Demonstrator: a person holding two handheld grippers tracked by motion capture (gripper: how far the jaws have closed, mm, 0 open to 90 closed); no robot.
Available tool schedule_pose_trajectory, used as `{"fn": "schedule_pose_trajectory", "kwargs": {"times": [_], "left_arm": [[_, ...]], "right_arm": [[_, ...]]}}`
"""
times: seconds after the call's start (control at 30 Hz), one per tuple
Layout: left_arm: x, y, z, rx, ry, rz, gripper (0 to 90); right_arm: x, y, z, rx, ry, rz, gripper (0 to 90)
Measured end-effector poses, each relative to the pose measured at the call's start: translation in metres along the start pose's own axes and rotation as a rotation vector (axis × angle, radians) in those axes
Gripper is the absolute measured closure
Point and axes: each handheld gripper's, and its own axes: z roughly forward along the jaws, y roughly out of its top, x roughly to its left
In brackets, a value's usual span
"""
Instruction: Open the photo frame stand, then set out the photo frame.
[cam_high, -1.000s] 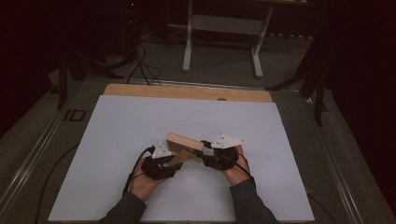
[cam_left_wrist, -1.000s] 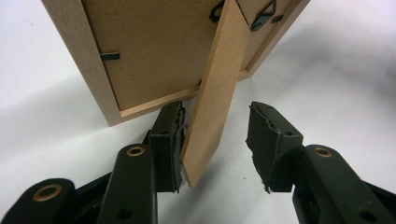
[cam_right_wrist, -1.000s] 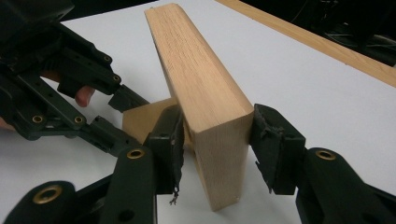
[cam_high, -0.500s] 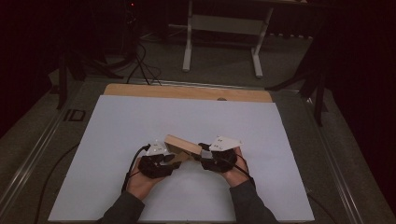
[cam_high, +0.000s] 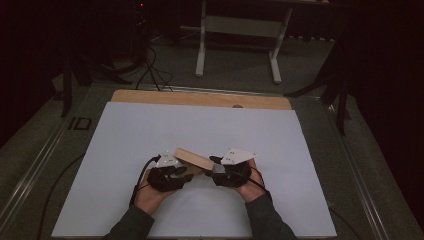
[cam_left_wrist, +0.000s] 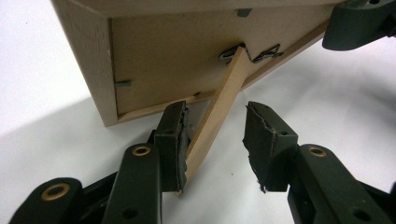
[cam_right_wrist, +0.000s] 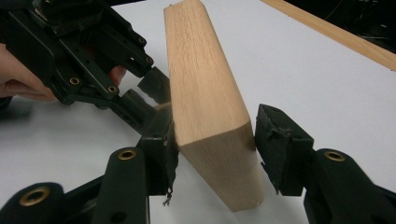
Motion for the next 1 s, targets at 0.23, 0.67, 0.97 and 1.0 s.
{"fn": "schedule_pose_trajectory", "kwargs": {"times": [0.23, 0.67, 0.97, 1.0], "left_arm": [[0.0004, -0.0002, -0.0001, 0.006, -0.004, -0.001, 59.1], [-0.0001, -0.0017, 0.0, 0.009, -0.004, 0.0, 58.9], [-0.0009, -0.002, -0.0003, 0.007, 0.004, 0.012, 58.5], [-0.0009, -0.002, -0.0003, 0.007, 0.004, 0.012, 58.3]], "right_arm": [[0.001, 0.0001, 0.001, 0.007, 0.011, -0.006, 48.6], [0.0032, 0.0007, 0.0021, 0.018, 0.013, -0.016, 45.9], [0.0023, 0.0002, 0.0005, 0.024, 0.001, -0.018, 41.2], [0.0023, 0.0002, 0.0005, 0.024, 0.001, -0.018, 41.2]]}}
